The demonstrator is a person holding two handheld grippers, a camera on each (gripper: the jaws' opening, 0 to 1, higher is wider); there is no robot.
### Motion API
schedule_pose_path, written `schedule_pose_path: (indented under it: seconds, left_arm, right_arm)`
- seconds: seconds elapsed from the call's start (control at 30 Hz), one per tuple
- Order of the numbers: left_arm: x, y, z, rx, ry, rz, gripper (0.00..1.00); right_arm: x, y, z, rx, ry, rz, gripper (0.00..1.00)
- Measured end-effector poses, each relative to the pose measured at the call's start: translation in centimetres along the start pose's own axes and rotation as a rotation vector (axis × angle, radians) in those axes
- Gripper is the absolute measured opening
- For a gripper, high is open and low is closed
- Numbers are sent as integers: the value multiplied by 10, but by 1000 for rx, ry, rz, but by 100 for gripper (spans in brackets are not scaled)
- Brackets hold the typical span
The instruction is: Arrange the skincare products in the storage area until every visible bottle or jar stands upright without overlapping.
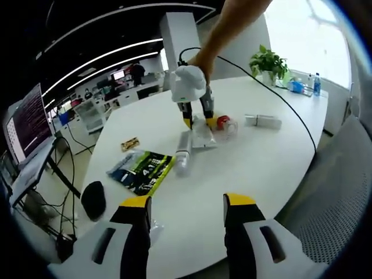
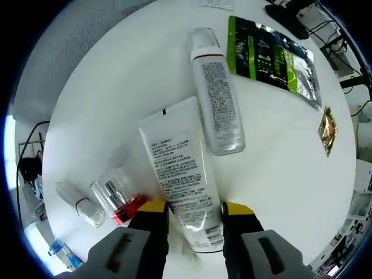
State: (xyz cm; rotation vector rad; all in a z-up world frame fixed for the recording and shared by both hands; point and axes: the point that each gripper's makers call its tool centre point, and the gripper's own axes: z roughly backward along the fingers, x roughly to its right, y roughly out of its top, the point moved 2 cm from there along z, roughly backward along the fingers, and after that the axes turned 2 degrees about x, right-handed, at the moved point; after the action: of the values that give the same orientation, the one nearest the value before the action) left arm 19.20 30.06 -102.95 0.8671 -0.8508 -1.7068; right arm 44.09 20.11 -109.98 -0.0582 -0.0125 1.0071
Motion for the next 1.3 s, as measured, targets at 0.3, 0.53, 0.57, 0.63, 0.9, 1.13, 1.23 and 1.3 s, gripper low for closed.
schedule_pose_path:
  seconds: [0.3,0.53,0.57,0.63,0.9,1.13,1.23,1.3]
  left_arm:
    - [0,-1,0,-2,1,-4,45]
    - [0,0,0,-1,2,-5,44]
    - [0,0,0,-1,1,-6,44]
    - [0,0,0,-1,0,-10,44]
    - [0,2,1,13,1,-8,45]
    - [2,5,1,24,-1,-13,47]
    - [2,6,1,29,-2,-12,48]
    - [3,7,1,33,-9,-17,48]
  right_arm:
    - [-2,2,3,26,-18,86,20]
    - [-1,7,12,52,-53,154,18]
    - [-1,7,14,55,-59,156,18]
    - [0,7,19,54,-74,162,18]
    - [3,19,54,132,-224,93,18]
    - [-15,42,85,240,-364,-1,18]
    - [-28,52,94,282,-400,-47,18]
    - [-39,60,100,309,-430,-97,18]
